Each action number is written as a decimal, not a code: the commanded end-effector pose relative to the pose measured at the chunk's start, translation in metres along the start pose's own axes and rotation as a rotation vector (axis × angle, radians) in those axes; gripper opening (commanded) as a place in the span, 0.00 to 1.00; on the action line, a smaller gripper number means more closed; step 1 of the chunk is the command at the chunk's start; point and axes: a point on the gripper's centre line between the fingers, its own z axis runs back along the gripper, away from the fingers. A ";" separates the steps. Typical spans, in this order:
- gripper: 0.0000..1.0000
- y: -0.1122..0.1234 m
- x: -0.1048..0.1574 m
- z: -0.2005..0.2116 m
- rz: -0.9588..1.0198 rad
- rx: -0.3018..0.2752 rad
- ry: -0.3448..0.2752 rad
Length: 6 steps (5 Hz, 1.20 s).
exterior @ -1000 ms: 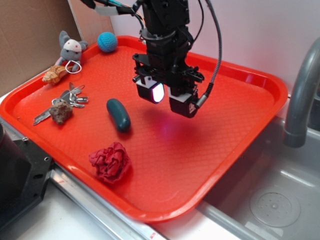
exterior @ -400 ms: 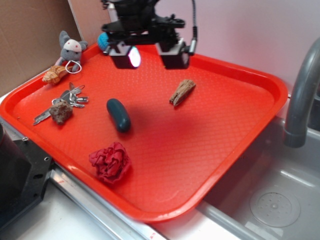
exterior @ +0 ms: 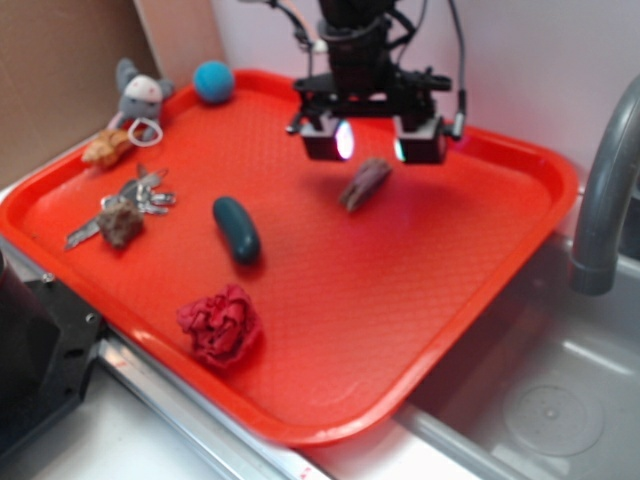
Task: Grab the wood chip.
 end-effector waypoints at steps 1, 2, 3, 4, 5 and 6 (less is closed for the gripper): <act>1.00 -0.004 -0.011 -0.015 -0.055 0.043 0.011; 0.33 0.013 -0.019 -0.027 -0.044 0.072 0.058; 0.00 0.019 -0.023 -0.024 -0.057 0.062 0.076; 0.00 0.030 -0.024 -0.003 -0.095 0.014 0.091; 0.00 0.044 -0.039 0.049 -0.204 -0.038 0.036; 0.00 0.055 -0.056 0.099 -0.321 -0.043 -0.086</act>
